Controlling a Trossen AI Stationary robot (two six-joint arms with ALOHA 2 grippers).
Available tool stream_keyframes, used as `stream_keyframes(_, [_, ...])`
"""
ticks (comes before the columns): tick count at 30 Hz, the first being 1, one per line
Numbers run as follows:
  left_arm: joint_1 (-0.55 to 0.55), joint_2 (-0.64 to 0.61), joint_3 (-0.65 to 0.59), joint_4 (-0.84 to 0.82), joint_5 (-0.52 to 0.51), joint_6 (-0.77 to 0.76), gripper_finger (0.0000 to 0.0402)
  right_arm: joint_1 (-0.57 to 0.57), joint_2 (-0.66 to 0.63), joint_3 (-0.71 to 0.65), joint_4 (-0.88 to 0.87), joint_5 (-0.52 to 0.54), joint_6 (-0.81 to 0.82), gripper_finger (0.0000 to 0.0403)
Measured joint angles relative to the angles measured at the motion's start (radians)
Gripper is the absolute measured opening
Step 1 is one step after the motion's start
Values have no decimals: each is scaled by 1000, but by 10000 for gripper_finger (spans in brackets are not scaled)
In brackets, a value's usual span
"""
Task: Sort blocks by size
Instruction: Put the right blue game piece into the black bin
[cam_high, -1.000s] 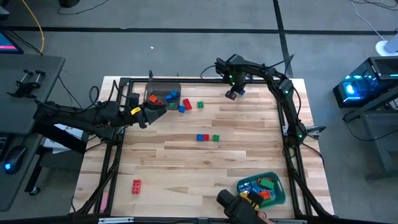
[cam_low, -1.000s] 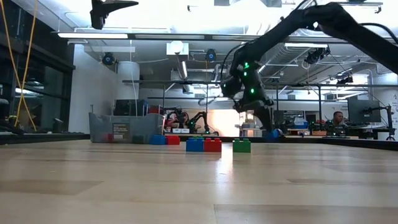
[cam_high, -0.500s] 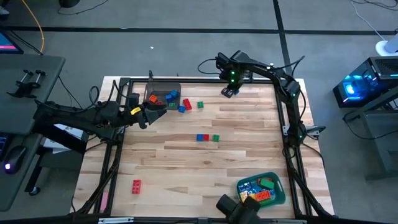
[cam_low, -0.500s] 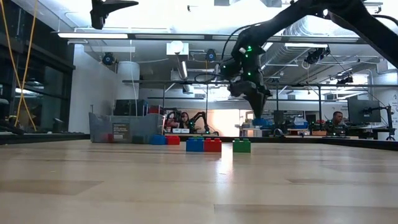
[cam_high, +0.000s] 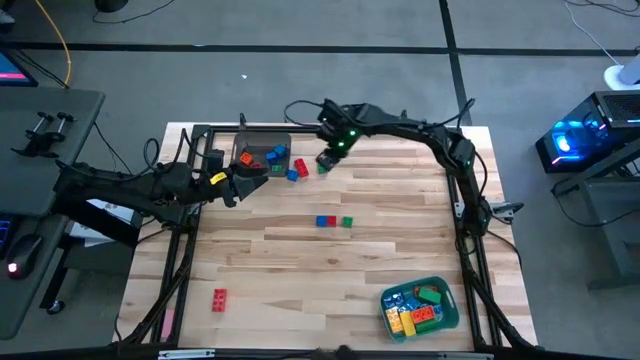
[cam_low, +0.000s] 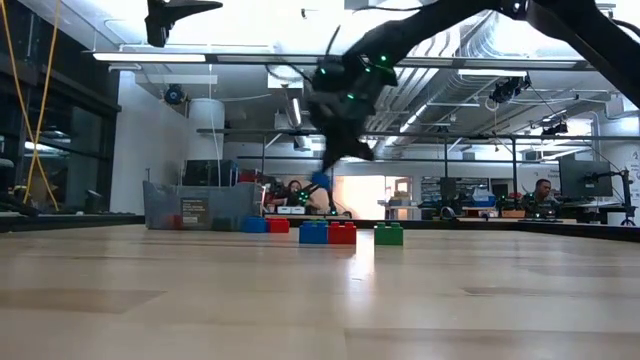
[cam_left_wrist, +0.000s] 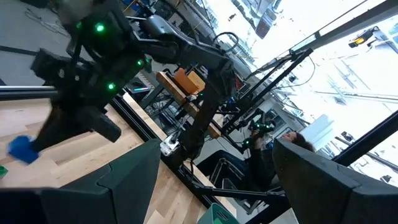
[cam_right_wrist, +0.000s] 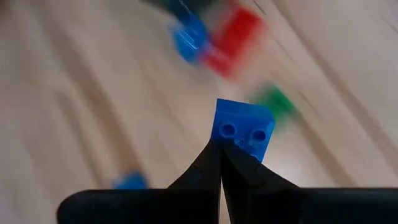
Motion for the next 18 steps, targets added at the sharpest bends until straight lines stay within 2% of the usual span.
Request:
stream_keyframes(4, [0, 0, 0, 0, 0, 0, 295, 33, 0, 0, 263, -99, 160, 0])
stream_keyframes(9, [0, 0, 0, 0, 0, 0, 295, 58, 15, 1, 544, -125, 319, 0])
stream_keyframes(18, [-1, 0, 0, 30, 0, 0, 295, 62, 104, 2, 778, -125, 503, 0])
